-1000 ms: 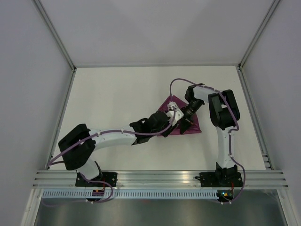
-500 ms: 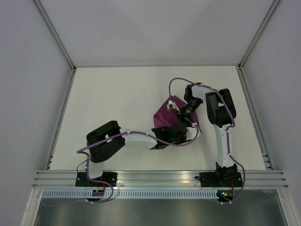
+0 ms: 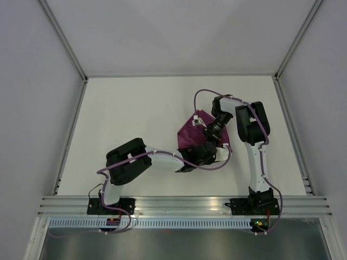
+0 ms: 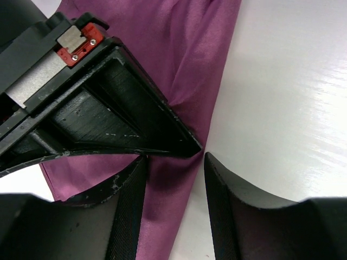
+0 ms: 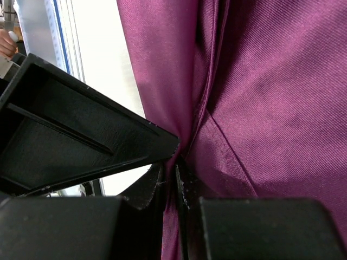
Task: Fold the napkin, place the utensils inside, and roll it up
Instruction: Roll the napkin at the center of the board.
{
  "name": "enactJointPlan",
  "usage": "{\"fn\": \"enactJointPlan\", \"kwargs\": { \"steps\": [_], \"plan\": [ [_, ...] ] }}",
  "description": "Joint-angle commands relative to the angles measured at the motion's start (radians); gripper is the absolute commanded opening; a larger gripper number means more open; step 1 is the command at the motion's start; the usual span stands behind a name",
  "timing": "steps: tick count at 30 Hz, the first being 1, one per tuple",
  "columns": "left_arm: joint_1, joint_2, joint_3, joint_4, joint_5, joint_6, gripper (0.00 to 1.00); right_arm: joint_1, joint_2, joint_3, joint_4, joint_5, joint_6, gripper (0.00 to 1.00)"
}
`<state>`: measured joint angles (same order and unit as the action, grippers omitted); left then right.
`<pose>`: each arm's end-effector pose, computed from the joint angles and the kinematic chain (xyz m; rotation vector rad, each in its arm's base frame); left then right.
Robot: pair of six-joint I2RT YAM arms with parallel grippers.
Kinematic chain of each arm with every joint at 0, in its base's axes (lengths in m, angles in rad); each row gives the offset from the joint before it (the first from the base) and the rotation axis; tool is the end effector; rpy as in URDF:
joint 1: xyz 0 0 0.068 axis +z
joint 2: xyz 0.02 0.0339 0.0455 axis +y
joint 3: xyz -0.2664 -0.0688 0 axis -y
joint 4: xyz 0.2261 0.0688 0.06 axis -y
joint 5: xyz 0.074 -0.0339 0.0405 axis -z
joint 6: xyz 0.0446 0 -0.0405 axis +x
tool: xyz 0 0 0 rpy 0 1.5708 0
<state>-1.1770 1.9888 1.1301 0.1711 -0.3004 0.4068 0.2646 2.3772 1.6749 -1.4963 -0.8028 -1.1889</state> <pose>0.1700 -0.3749 0.1510 1.4669 1.6709 -0.0828 0.3410 0.1256 0.1127 1.4628 -2.1856 -1.3669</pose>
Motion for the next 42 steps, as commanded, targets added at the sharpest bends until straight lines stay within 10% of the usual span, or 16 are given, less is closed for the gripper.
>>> {"fn": "enactJointPlan", "kwargs": {
  "steps": [1, 9, 19, 28, 42],
  "plan": [
    [0.017, 0.024, -0.015, -0.012, -0.009, 0.038, 0.52, 0.001, 0.057, 0.017, 0.088, 0.131, -0.054, 0.15],
    [0.034, 0.038, -0.026, -0.053, 0.059, 0.027, 0.46, 0.001, 0.071, 0.029, 0.079, 0.129, -0.051, 0.15],
    [0.063, 0.068, 0.008, -0.165, 0.213, 0.004, 0.03, 0.001, 0.05, 0.022, 0.088, 0.11, -0.032, 0.22],
    [0.114, 0.058, -0.004, -0.206, 0.397, -0.02, 0.02, -0.013, -0.102, -0.001, 0.099, 0.018, 0.005, 0.51],
    [0.292, 0.08, 0.04, -0.286, 0.805, -0.134, 0.02, -0.258, -0.358, -0.076, 0.264, -0.263, 0.084, 0.57]
  ]
}}
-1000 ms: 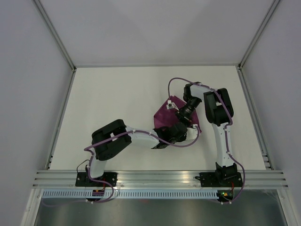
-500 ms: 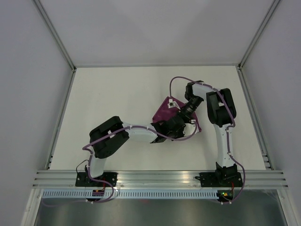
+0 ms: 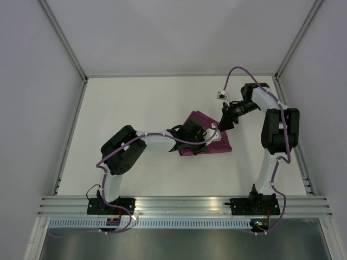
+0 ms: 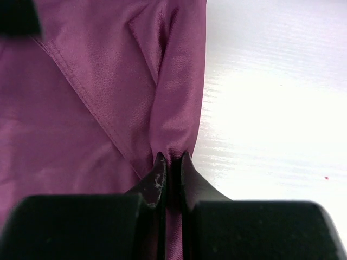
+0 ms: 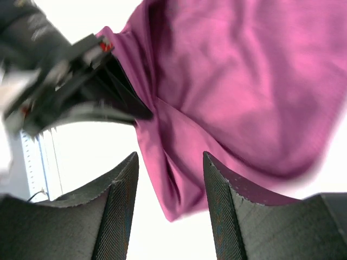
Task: Fold the napkin, place the utensils inside, and roll it up
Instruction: Roll the napkin at the center of the board.
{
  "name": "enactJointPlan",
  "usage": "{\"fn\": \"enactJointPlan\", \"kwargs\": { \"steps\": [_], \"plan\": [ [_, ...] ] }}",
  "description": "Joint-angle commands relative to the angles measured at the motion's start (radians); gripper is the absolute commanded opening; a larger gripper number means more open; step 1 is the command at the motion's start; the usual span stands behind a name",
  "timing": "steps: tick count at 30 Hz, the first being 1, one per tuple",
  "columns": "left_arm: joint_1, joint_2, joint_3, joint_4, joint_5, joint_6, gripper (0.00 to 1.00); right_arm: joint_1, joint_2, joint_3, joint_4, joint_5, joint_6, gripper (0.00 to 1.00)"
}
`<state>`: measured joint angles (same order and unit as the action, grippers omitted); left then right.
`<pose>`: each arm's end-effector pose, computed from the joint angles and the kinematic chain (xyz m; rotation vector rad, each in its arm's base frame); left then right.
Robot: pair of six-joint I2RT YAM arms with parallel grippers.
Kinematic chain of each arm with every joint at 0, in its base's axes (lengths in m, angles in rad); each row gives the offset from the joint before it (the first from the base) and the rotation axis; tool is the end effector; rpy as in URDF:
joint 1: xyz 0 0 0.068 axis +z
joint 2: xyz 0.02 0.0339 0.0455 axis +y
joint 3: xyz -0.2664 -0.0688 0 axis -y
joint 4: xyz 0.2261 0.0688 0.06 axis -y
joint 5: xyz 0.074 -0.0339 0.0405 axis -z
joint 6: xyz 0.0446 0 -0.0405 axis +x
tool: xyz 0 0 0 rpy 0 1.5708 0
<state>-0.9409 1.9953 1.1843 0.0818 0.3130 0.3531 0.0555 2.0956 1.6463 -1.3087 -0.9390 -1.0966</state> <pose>0.2338 -0.3441 0.1561 1.5431 1.7683 -0.6571 0.3620 0.0562 0.2013 -1.2864 2.2033 1.2406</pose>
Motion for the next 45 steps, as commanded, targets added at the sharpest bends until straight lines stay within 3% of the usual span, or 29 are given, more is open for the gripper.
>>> {"fn": "enactJointPlan", "kwargs": {
  "steps": [1, 9, 13, 16, 29, 36, 42, 43, 45],
  "plan": [
    [0.069, 0.082, 0.004, -0.209, 0.225, -0.097, 0.02, -0.095, -0.118, -0.069, 0.095, -0.133, -0.014, 0.57],
    [0.191, 0.187, 0.084, -0.275, 0.536, -0.18, 0.02, -0.065, -0.446, -0.518, 0.546, 0.038, 0.039, 0.6],
    [0.24, 0.238, 0.115, -0.303, 0.685, -0.216, 0.02, 0.111, -0.641, -0.748, 0.843, 0.216, 0.102, 0.63],
    [0.267, 0.27, 0.138, -0.316, 0.727, -0.239, 0.02, 0.229, -0.71, -0.865, 0.949, 0.315, 0.127, 0.66],
    [0.291, 0.327, 0.198, -0.361, 0.776, -0.296, 0.02, 0.541, -0.697, -0.985, 1.072, 0.529, 0.175, 0.67],
    [0.291, 0.35, 0.219, -0.381, 0.785, -0.296, 0.02, 0.63, -0.652, -1.025, 1.163, 0.638, 0.19, 0.65],
    [0.294, 0.356, 0.228, -0.395, 0.801, -0.29, 0.02, 0.647, -0.608, -1.027, 1.163, 0.681, 0.176, 0.53],
    [0.295, 0.358, 0.233, -0.401, 0.802, -0.287, 0.02, 0.647, -0.596, -1.02, 1.155, 0.683, 0.175, 0.45],
    [0.297, 0.359, 0.239, -0.409, 0.813, -0.283, 0.02, 0.65, -0.585, -1.014, 1.138, 0.683, 0.17, 0.37]
  ]
}}
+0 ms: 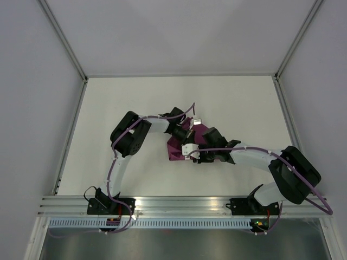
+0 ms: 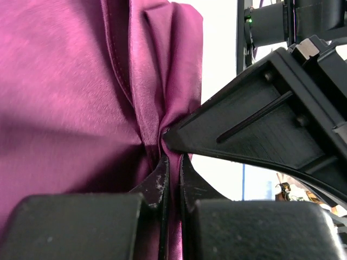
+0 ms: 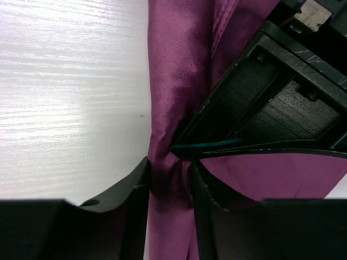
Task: Fold the napkin, place the utensils inside, and roll it up
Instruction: Roll the napkin at the center of the board.
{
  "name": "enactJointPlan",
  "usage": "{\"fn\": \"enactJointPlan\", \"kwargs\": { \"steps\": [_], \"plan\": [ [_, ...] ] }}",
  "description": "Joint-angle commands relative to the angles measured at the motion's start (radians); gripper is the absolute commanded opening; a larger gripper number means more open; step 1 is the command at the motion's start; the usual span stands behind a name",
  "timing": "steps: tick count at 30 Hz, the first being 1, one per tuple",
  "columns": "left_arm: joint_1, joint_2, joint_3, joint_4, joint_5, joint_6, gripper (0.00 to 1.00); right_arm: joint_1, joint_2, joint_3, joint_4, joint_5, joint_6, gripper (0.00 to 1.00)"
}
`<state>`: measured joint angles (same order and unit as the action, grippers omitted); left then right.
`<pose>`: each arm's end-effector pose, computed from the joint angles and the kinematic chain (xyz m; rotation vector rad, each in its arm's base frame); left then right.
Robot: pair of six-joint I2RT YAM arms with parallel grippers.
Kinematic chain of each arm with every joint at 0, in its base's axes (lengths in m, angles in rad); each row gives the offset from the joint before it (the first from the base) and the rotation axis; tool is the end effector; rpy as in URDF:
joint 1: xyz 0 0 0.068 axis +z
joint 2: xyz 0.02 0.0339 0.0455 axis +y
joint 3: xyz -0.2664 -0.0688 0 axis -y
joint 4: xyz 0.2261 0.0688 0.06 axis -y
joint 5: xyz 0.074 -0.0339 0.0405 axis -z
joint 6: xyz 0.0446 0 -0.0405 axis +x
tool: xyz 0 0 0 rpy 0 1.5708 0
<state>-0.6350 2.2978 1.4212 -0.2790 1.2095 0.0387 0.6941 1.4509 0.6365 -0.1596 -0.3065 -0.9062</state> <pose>0.3166 -0.2851 0.0950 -1.1823 -2.2632 1.8256 0.1854 0.1718 0.1583 -1.8779 1.6576 0.3028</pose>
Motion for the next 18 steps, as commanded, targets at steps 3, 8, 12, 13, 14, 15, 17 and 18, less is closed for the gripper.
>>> {"fn": "enactJointPlan", "kwargs": {
  "steps": [3, 8, 12, 13, 14, 15, 17, 18],
  "plan": [
    [-0.005, 0.055, 0.016, -0.075, -0.083, 0.047, 0.03, 0.01, 0.088, 0.015, -0.059, 0.047, -0.026, 0.24],
    [0.008, 0.005, 0.039, -0.089, -0.106, 0.047, 0.26, 0.01, 0.159, 0.1, -0.211, 0.015, -0.019, 0.12],
    [0.023, -0.064, 0.056, -0.085, -0.194, 0.021, 0.36, 0.004, 0.213, 0.16, -0.311, -0.028, -0.004, 0.11],
    [0.026, -0.081, 0.061, -0.081, -0.218, 0.009, 0.38, 0.002, 0.236, 0.185, -0.326, -0.037, 0.01, 0.11],
    [0.026, -0.116, 0.064, -0.077, -0.246, -0.002, 0.39, -0.001, 0.247, 0.201, -0.363, -0.042, 0.019, 0.1],
    [0.031, -0.133, 0.067, -0.072, -0.308, -0.009, 0.39, -0.002, 0.259, 0.216, -0.377, -0.046, 0.032, 0.1],
    [0.038, -0.178, 0.084, -0.071, -0.388, -0.042, 0.4, -0.016, 0.287, 0.259, -0.42, -0.071, 0.065, 0.1],
    [0.052, -0.192, 0.085, -0.066, -0.456, -0.069, 0.4, -0.024, 0.296, 0.275, -0.441, -0.083, 0.072, 0.1]
  ]
}}
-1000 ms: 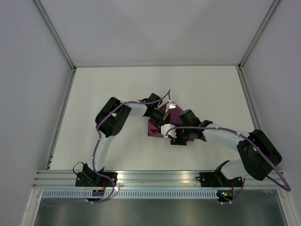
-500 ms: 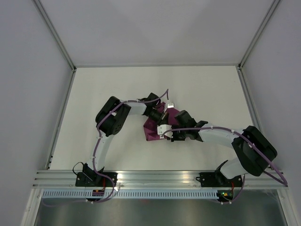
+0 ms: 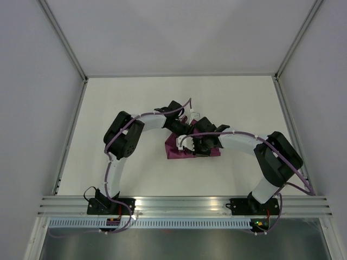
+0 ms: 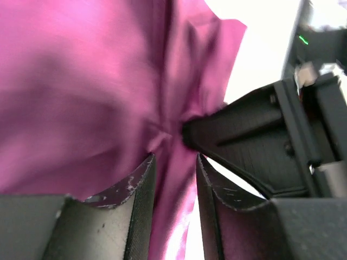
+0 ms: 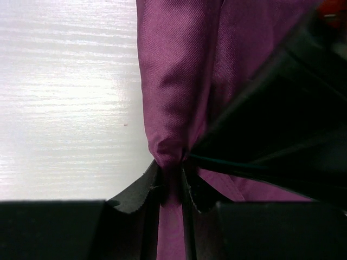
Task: Fold the napkin, place the utensils inside, and roll it up
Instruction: Roll the napkin at the center of the board.
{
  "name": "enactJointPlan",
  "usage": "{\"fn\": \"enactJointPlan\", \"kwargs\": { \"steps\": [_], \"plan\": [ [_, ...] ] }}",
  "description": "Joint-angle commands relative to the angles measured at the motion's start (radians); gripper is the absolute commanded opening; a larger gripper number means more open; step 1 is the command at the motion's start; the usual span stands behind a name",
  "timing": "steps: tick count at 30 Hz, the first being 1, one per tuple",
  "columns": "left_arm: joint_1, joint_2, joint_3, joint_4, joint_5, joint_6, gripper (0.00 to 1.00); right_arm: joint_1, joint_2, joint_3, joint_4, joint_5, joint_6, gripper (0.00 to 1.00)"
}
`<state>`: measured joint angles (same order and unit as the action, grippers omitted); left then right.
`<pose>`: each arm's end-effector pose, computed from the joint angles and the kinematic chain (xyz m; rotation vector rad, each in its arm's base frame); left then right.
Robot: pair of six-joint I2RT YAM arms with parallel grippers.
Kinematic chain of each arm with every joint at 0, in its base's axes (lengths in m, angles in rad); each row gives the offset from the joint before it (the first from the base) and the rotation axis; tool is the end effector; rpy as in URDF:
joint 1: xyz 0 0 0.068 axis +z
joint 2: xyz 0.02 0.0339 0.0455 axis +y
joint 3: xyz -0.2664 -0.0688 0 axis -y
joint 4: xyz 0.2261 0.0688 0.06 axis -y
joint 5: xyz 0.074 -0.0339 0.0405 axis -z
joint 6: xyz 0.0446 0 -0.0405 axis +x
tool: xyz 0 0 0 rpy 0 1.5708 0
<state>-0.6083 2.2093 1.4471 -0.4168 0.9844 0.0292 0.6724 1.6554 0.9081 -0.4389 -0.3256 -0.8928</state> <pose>0.3246 -0.2713 0.1235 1.1031 2.4388 -1.5186 0.2201 0.1935 0.1615 -1.9654 1.8539 0.3830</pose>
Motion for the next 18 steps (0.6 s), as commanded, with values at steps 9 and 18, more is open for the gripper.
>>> {"fn": "enactJointPlan", "kwargs": {
  "steps": [9, 18],
  "plan": [
    [0.143, -0.328, -0.027, 0.21, -0.525, -0.249, 0.44, -0.071, 0.239, 0.199, -0.406, -0.219, 0.075, 0.1],
    [0.153, -0.629, -0.224, 0.369, -0.765, -0.247, 0.45, -0.146, 0.519, 0.497, -0.678, -0.312, 0.034, 0.1]
  ]
}}
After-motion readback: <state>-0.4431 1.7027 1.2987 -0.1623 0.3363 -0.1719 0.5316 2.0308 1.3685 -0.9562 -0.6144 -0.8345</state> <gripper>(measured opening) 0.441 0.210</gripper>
